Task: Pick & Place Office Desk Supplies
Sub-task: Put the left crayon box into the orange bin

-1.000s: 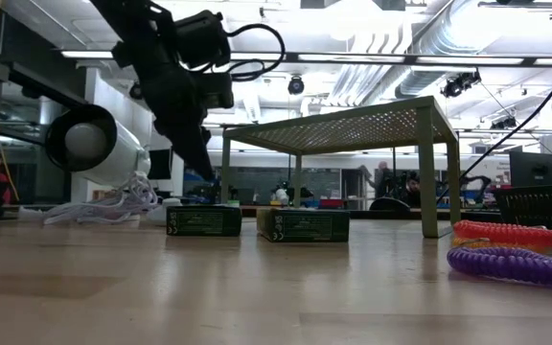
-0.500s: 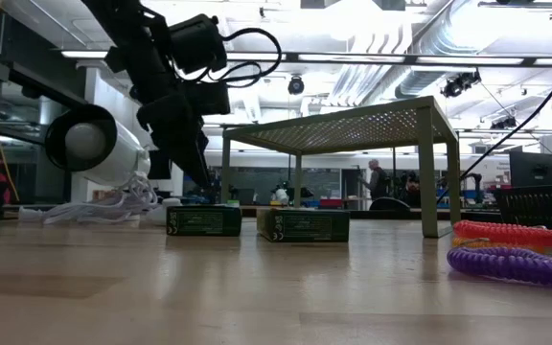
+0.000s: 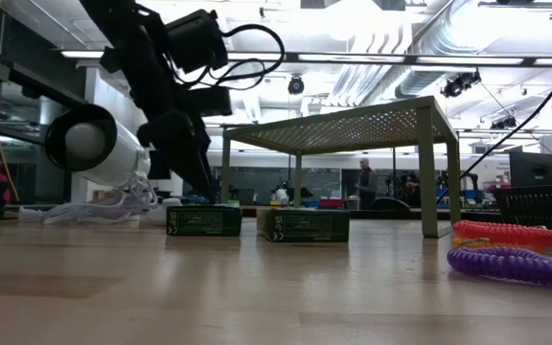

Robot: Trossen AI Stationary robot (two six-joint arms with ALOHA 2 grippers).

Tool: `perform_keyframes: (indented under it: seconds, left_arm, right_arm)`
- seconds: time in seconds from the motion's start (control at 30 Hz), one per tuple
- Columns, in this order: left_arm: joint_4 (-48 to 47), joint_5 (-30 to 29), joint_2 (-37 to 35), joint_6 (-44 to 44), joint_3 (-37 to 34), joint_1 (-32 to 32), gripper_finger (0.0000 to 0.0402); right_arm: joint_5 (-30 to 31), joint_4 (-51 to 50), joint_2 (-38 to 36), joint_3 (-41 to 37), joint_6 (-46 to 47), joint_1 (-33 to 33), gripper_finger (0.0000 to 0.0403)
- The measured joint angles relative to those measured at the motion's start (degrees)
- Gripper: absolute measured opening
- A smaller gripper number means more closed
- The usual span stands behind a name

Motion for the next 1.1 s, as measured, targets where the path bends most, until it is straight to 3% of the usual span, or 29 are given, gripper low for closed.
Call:
perform_keyframes:
  seconds: [0.7, 1.1]
  left_arm:
    - [1.9, -7.3, 2.0, 1.4, 0.0, -1.4, 0.02]
    - [1.9, -8.6, 2.0, 2.1, 0.0, -2.2, 0.0149]
  right_arm:
    - [0.0, 0.2, 0.0, 0.0, 0.0, 0.0, 0.0086]
    - [0.0, 0.2, 0.0, 0.0, 0.0, 0.0, 0.0086]
